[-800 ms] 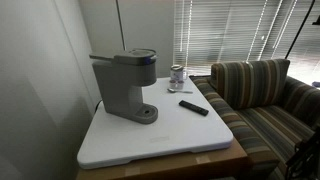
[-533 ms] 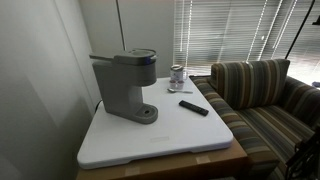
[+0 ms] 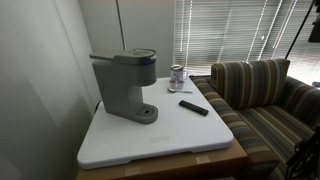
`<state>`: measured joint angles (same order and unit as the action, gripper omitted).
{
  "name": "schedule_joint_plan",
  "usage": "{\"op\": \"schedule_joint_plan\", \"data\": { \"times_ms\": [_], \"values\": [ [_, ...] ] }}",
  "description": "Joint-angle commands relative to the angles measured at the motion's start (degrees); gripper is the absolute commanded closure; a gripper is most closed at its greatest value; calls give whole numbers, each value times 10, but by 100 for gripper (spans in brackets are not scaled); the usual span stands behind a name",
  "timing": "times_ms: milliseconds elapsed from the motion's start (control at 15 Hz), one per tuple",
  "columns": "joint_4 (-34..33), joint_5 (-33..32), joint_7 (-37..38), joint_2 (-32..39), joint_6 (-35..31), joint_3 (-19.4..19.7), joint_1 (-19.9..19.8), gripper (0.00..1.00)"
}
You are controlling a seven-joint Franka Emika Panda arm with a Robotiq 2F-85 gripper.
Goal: Open the top compartment of the coffee machine.
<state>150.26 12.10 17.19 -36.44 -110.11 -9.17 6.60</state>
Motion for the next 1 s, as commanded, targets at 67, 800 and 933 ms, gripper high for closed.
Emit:
{"op": "schedule_joint_plan", "data": {
  "times_ms": [67, 800, 933],
  "values": [
    [-28, 7, -53, 97, -43, 37, -20, 0],
    [-56, 105, -124, 189, -187, 91, -19, 0],
    [-78, 130, -133, 216, -215, 92, -12, 0]
  ]
}}
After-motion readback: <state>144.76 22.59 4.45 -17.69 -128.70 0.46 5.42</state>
